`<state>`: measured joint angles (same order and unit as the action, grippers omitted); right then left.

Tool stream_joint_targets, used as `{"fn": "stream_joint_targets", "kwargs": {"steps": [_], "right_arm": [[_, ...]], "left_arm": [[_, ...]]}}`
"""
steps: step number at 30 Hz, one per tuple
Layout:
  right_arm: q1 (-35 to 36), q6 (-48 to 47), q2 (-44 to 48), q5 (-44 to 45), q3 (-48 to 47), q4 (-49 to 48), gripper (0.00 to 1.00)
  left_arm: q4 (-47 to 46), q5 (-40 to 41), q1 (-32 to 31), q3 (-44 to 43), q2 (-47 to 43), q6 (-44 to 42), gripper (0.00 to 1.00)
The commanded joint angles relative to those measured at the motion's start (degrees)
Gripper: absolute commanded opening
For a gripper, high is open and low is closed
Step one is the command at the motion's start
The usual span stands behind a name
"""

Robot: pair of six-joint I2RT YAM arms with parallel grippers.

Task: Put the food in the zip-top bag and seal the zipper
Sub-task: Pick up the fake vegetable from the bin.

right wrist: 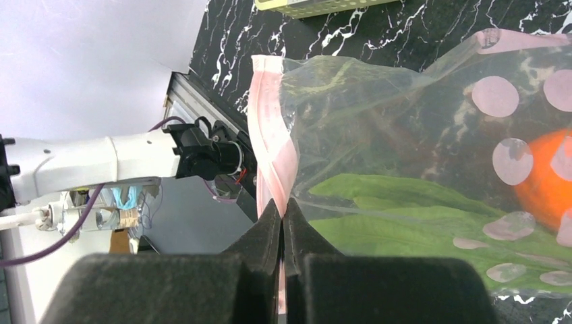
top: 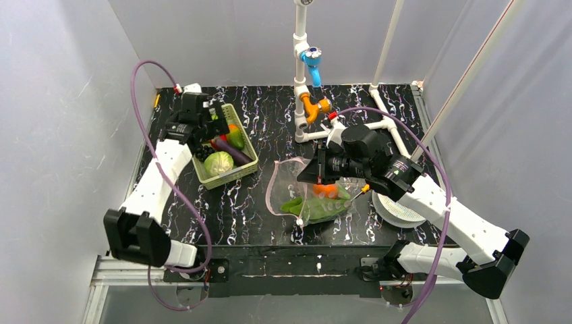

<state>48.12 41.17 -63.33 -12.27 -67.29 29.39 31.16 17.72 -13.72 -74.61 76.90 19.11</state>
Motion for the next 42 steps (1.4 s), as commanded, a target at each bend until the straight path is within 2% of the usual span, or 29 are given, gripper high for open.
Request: {"fn": "stream_joint_targets", "kwargs": {"steps": [1, 5, 11, 15, 19, 24, 31, 35, 42], "right_arm": [[0.0, -1.3, 1.6, 1.1, -2.3, 0.7, 0.01], [0.0, -1.3, 1.7, 1.4, -2.1, 1.1, 0.01], [0.0, -1.0, 0.7, 0.7, -2.5, 0.8, 0.01], [0.0, -0.3, 0.7, 0.1, -2.2, 0.2, 0.01], [0.0, 0.3, 1.5, 0.2, -1.2, 0.0, 0.01], [0.0, 0.9, 2.4, 0.3, 0.5, -0.5, 0.01], [0.0, 1.0, 0.8, -0.5, -0.7, -1.1, 0.01], [0.0, 1.2, 0.6, -1.0, -0.4, -1.6, 0.01], [0.1, 1.6, 1.9, -0.7, 0.9, -1.6, 0.01]], "left_arm": [[-3.8, -3.3, 9.5, -1.0, 6.3, 13.3, 0.98], [-1.5, -14.0, 16.5, -4.5, 15.6, 20.6, 0.98], [-12.3, -23.1, 17.6, 0.5, 19.3, 20.1, 0.78], [-14.3, -24.5, 17.6, 1.4, 20.7, 20.4, 0.76], [-14.5, -26.8, 17.5, 1.3, 22.1, 21.0, 0.69], [-16.9, -23.9, 17.5, 3.0, 21.8, 20.1, 0.70], [-24.2, -27.5, 17.6, 5.7, 24.3, 15.6, 0.72], [-26.8, -30.4, 17.5, 7.1, 23.8, 14.9, 0.60], [-28.2, -31.3, 17.6, 7.9, 23.1, 12.5, 0.30]]}}
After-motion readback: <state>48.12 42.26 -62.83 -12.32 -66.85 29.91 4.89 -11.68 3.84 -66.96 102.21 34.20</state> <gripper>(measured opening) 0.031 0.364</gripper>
